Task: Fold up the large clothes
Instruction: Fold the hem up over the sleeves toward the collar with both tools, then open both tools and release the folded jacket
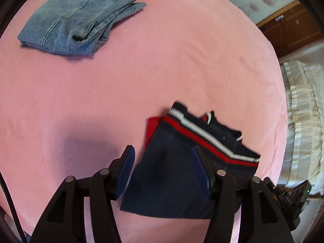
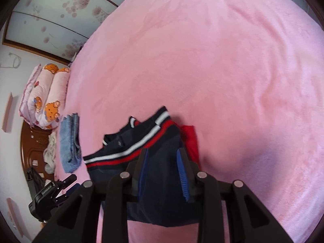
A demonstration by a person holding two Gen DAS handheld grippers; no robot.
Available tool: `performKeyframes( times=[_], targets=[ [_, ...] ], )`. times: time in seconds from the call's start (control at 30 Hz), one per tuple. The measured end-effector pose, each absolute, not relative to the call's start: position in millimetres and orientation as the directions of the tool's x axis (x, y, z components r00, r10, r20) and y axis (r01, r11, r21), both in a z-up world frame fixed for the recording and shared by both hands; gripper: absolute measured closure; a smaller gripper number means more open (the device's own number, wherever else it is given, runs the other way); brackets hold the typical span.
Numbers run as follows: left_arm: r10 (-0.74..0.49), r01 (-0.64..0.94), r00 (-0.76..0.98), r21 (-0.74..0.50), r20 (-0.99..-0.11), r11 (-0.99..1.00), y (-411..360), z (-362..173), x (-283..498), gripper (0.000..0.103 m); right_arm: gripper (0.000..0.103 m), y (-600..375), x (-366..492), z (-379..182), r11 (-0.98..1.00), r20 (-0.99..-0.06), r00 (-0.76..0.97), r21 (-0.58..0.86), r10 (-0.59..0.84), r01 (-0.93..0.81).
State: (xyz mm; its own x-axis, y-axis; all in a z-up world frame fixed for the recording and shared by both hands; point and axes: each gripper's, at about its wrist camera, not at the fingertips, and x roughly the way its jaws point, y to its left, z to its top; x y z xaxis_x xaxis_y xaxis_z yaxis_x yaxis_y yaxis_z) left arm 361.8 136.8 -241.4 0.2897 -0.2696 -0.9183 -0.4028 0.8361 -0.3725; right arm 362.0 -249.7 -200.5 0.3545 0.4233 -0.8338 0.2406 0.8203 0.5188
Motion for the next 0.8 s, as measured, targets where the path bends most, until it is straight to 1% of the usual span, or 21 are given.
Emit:
performKeyframes(
  times=[0.13,0.2,0.3,0.4,0.5,0.53,0.63,0.67,0.8],
  targets=[
    [-0.249,-0.398,0.239,-0.329,-0.939,0.856,133,-257,345,0.046,0.074,-253,349,-209,0.848,-0.867,0.32,0.466,0.382,0.252],
    [-0.221,-0.399,0.202,-0.286,-0.954,0.871,132,-267,333,0.046,0.074,-256,340,-215,0.863,-0.886,0.303,0.433,0.352,0.262],
    [-0.226,-0.396,0.187,-0.284,-0.956,0.873,135,-278,315,0.046,0.073,-258,327,-227,0.889,-0.915,0.263,0.374,0.307,0.263],
    [-0.227,-0.387,0.176,-0.28,-0.958,0.879,136,-288,302,0.047,0.073,-262,315,-242,0.874,-0.917,0.225,0.387,0.331,0.294],
    [-0.26,-0.377,0.189,-0.314,-0.947,0.871,138,-295,292,0.047,0.072,-266,305,-253,0.847,-0.905,0.207,0.422,0.372,0.324],
    [-0.276,-0.376,0.199,-0.333,-0.94,0.865,138,-297,288,0.047,0.07,-265,302,-255,0.839,-0.899,0.209,0.434,0.384,0.327],
    [-0.327,-0.359,0.201,-0.38,-0.923,0.853,138,-306,281,0.047,0.058,-264,298,-258,0.819,-0.883,0.208,0.468,0.42,0.333],
    [-0.339,-0.351,0.198,-0.389,-0.92,0.851,137,-308,280,0.047,0.056,-262,298,-259,0.821,-0.884,0.205,0.467,0.421,0.328],
    [-0.382,-0.343,0.215,-0.436,-0.899,0.832,137,-317,277,0.048,0.056,-256,302,-257,0.842,-0.891,0.207,0.451,0.405,0.297]
  ],
)
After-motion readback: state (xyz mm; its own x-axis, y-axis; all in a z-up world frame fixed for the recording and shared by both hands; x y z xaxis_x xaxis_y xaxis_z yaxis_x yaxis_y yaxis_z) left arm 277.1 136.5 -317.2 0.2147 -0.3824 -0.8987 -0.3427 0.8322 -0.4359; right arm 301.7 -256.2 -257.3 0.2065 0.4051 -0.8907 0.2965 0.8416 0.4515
